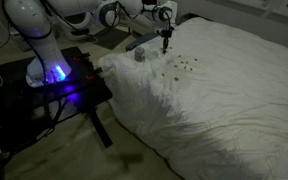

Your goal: Pick up the small objects from the bed and put them in the jar

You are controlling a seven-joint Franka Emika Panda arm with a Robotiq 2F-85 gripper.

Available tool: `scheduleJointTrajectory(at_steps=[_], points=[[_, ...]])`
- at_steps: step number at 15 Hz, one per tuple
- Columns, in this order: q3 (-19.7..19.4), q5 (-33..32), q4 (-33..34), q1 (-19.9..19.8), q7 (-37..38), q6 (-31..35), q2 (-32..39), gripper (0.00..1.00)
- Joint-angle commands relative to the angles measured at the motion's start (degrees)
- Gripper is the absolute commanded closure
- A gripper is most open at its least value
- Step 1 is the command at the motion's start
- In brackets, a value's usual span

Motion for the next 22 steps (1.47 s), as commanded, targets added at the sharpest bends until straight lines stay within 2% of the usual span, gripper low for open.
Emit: scheduleJointTrajectory(at_steps=[1, 2, 3, 7, 10, 15, 19, 20, 22], points=[[2.2, 1.3, 1.4, 0.2, -5.3, -7.7, -2.3, 0.99], [2.5, 1.9, 2.6, 0.5, -7.4, -10.1, -2.2, 0.99], [2.9, 2.0, 0.0, 0.9, -9.4, -10.7, -4.2, 0.99], [4.8, 2.4, 0.1, 3.0, -18.8, -17.5, -6.2, 0.99], [4.4, 1.3, 0.3, 5.8, -22.8, -21.3, -7.1, 0.99], [3.9, -0.1, 0.6, 10.1, -27.1, -24.6, -8.0, 0.99], [4.9, 0.1, 0.2, 11.3, -32.8, -28.6, -9.5, 0.99], [4.7, 0.3, 1.6, 11.3, -29.4, -25.8, -7.1, 0.99], [4.7, 0.3, 1.6, 11.5, -29.7, -26.0, -7.2, 0.97]])
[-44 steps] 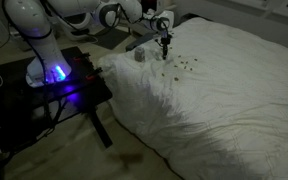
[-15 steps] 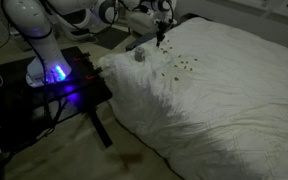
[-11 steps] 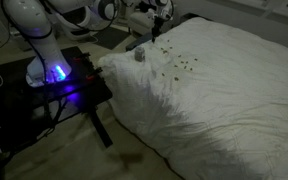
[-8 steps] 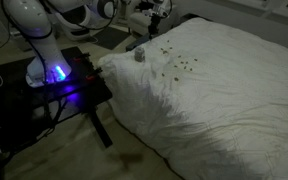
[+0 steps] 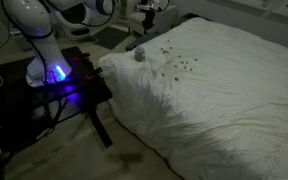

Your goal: Pick up the small objects from the bed and put them in the jar

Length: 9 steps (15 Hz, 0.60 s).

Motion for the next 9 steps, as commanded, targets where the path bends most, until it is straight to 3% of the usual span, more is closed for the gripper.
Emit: scheduleJointTrajectory(at_steps=[1, 9], points=[[0.0, 0.0, 0.0, 0.0, 0.0, 0.0, 0.1, 0.97], [-0.1, -0.2, -0.1, -1.5, -2.4, 0.4, 0.0, 0.99]])
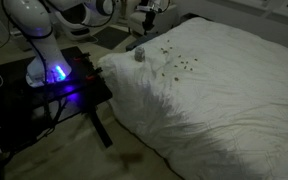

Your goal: Pick up the small objects from the bed and put them in the jar

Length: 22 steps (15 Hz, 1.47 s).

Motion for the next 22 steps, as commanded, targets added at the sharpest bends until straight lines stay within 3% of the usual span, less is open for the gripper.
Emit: scheduleJointTrajectory(at_steps=[1, 10, 22], points=[[-0.3, -0.5, 0.0, -1.5, -3.0, -0.7, -0.4, 0.99], [-2.8, -5.6, 0.0, -3.0, -17.5, -13.7, 0.0, 0.99], [-1.7, -5.1, -0.2, -3.3, -24.9, -18.8, 2.5, 0.99]])
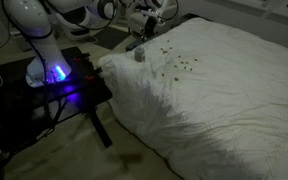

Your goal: Pick up the small objects from the bed and put them in the jar

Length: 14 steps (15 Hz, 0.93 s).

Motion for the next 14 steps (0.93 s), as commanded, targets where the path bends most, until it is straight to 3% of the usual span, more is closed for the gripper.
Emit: scheduleJointTrajectory(at_steps=[1, 8, 14], points=[[0.7, 0.6, 0.2, -0.3, -1.9, -3.0, 0.1, 0.99], [3.1, 2.1, 0.5, -0.5, -0.9, -5.7, 0.6, 0.99], [3.5, 1.9, 1.0, -0.3, -1.0, -3.6, 1.8, 0.99]])
